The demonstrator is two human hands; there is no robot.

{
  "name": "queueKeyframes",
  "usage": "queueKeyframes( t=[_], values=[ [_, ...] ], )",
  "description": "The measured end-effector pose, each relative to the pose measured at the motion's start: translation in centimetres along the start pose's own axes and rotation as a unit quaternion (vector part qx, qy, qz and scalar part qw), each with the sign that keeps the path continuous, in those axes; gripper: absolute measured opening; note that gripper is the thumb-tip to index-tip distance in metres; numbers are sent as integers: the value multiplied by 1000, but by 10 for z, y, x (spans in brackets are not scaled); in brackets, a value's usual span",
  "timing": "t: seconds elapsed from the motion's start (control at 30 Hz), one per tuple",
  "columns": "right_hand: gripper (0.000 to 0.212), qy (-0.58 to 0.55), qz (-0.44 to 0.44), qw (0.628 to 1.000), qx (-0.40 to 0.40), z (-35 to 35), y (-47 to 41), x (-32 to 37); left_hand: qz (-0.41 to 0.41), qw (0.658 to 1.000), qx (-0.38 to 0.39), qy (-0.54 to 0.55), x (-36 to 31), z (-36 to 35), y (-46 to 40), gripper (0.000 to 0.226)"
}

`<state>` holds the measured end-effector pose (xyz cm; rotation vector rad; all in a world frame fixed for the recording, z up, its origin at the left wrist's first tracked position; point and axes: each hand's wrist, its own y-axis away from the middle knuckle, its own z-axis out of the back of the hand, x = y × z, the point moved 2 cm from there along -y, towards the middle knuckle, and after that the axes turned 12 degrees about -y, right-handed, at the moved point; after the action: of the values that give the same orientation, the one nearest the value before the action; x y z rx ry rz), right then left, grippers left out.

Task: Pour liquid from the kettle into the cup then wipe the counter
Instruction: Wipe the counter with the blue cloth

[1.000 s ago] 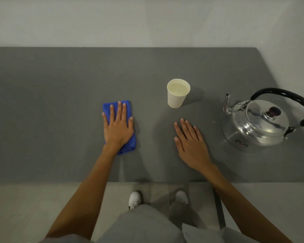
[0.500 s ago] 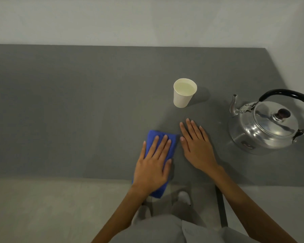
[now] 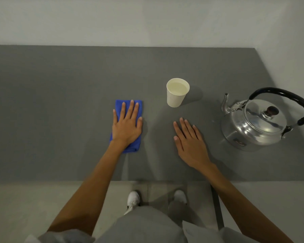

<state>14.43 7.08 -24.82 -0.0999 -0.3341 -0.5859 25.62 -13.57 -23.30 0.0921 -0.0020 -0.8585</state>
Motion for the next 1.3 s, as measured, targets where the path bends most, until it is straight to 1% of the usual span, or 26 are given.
queueKeyframes(
  t=[0.1, 0.17, 0.23, 0.3, 0.33, 0.4, 0.47, 0.53, 0.6, 0.63, 0.7, 0.73, 0.8, 0.83, 0.9, 0.97, 1.07, 1.13, 1.2, 1.3],
  values=[
    [54, -5, 6, 1000, 4, 0, -1, 0, -54, 998, -12, -12, -27, -4, 21, 57],
    [51, -26, 12, 1000, -1, 2, -2, 0, -79, 997, -15, -17, -31, -8, 45, 57],
    [51, -79, -3, 997, -7, 5, -4, 5, -85, 996, -8, -16, -24, -12, 72, 58],
    [50, -155, -31, 987, -15, 10, -11, 20, -78, 997, 2, -10, -12, -15, 96, 60],
    [48, -179, -29, 983, -19, 12, -17, 31, -71, 997, 5, -4, -5, -14, 104, 61],
    [44, -177, 6, 984, -2, 13, -32, 57, -40, 999, 11, 22, 4, -9, 117, 62],
    [46, -171, 37, 983, 50, 11, -48, 86, 25, 998, 11, 48, 11, 0, 127, 65],
    [57, -189, 48, 975, 108, 6, -61, 109, 115, 991, 6, 69, 18, 9, 139, 70],
    [65, -206, 37, 964, 166, 3, -70, 124, 179, 976, 25, 122, 21, 13, 149, 76],
    [66, -206, 25, 959, 195, 1, -74, 128, 198, 965, 42, 165, 21, 13, 153, 77],
    [58, -222, -4, 945, 240, 0, -81, 132, 226, 938, 84, 248, 20, 11, 154, 76],
    [50, -235, -9, 938, 254, 1, -84, 133, 241, 923, 104, 281, 20, 11, 152, 75],
    [31, -245, 17, 930, 275, 4, -92, 138, 270, 894, 155, 322, 22, 12, 144, 72],
    [29, -248, 37, 927, 280, 8, -97, 141, 275, 886, 190, 321, 24, 13, 140, 66],
    [28, -268, 74, 920, 277, 16, -108, 148, 260, 885, 245, 300, 29, 18, 135, 47],
    [24, -300, 100, 907, 277, 22, -120, 156, 247, 882, 246, 317, 38, 25, 134, 34],
    [21, -327, 117, 893, 286, 25, -137, 168, 253, 859, 214, 389, 58, 37, 134, 25],
    [22, -333, 125, 891, 280, 24, -150, 176, 257, 855, 187, 410, 70, 43, 128, 23],
    [23, -332, 128, 890, 285, 21, -162, 184, 261, 859, 175, 404, 79, 45, 121, 27],
    [29, -305, 115, 895, 306, 7, -172, 188, 275, 885, 169, 336, 85, 43, 112, 42]
  ],
)
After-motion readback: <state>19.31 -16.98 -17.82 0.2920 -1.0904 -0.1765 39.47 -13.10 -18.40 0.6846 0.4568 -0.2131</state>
